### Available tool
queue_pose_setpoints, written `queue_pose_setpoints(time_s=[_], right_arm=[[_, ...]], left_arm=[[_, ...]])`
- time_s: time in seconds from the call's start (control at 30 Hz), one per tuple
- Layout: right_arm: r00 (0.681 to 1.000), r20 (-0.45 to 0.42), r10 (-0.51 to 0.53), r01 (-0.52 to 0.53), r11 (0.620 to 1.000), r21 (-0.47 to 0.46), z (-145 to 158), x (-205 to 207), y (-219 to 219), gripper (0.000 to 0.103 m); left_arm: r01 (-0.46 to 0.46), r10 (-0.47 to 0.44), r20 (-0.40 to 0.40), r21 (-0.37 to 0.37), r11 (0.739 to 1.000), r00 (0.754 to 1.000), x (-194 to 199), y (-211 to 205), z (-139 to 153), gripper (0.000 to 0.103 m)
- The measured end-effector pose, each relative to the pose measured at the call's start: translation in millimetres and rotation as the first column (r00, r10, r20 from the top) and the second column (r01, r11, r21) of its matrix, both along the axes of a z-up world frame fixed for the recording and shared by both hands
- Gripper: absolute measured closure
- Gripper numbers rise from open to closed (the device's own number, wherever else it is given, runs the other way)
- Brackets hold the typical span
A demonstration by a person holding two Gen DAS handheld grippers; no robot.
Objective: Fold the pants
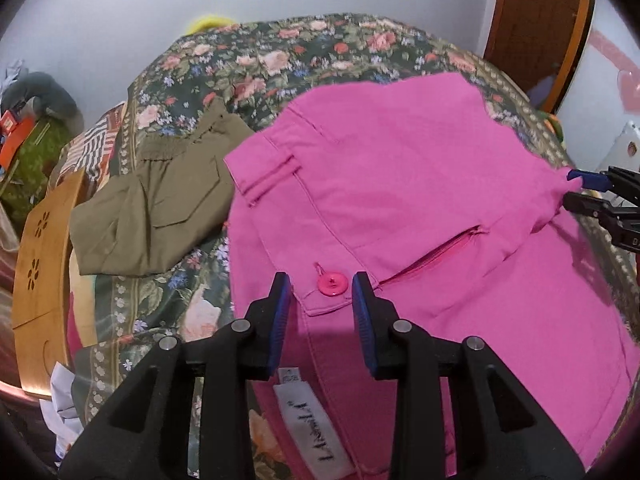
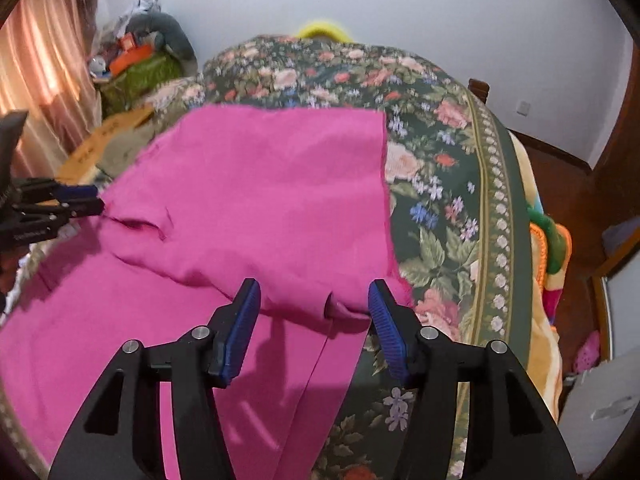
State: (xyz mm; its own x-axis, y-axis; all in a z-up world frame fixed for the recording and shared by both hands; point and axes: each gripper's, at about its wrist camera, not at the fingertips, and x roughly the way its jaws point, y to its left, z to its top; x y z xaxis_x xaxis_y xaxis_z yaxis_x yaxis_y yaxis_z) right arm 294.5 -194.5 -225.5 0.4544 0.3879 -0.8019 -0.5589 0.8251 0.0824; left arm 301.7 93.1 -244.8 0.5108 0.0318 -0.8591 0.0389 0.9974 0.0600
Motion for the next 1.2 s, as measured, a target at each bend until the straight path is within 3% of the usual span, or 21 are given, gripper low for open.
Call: queue_pose_setpoints(time_s=[0.03,0.13,0.23,0.3,0.43,0.53,0.67,0.93,1.07,1.2], right_arm=[[1.000,-0.010,-0.002,0.002,1.000,0.003,-2,0,-1,0.078],[1.000,-0.025,-0.014,0.015,0.999,0.031,-5,0,-4,0.096],[1.000,0.003,-0.012,0.012,0.997,0.074,5,-6,-7,0.099],[0.999,0.049,-0.008,0.001,0.992,0.129,21,-11,-10,0.100],[0.997,0.077,-0.018,0.007,0.991,0.131,35,-1,-1,0.100],[0.998,0.048,-0.030,0.027,0.997,0.071,19,21,6,0.100],[0.999,-0.029,-0.029,0.028,0.999,-0.041,-29,42,16,0.100],[0.997,-0.069,-0.042,0.035,0.993,-0.112,-24,48,9,0.101],[0.992,-0.046,-0.121,0.106,0.962,-0.250,-22,47,-4,0.100],[0.995,-0.044,-0.088,0.081,0.987,-0.138,11,16,-11,0.092]], left_arm=[[-0.002,0.002,-0.006,-0.001,1.000,1.000,2,0,-3,0.071],[-0.002,0.002,-0.003,0.023,1.000,1.000,7,-1,-9,0.070],[-0.001,0.001,0.007,0.038,0.999,1.000,7,-3,-11,0.068],[-0.002,0.001,0.017,0.055,0.998,1.000,7,-4,-12,0.067],[-0.025,0.023,0.031,0.063,0.998,0.999,7,0,-14,0.058],[-0.042,0.041,0.035,0.034,0.999,0.999,7,7,-15,0.052],[-0.043,0.043,0.033,0.013,0.999,0.999,7,12,-18,0.048],[-0.045,0.045,0.045,0.011,0.999,0.998,6,13,-21,0.041],[-0.036,0.035,0.038,0.029,0.999,0.999,3,14,-16,0.039],[-0.021,0.019,0.073,0.027,0.999,0.997,-18,10,7,0.040]])
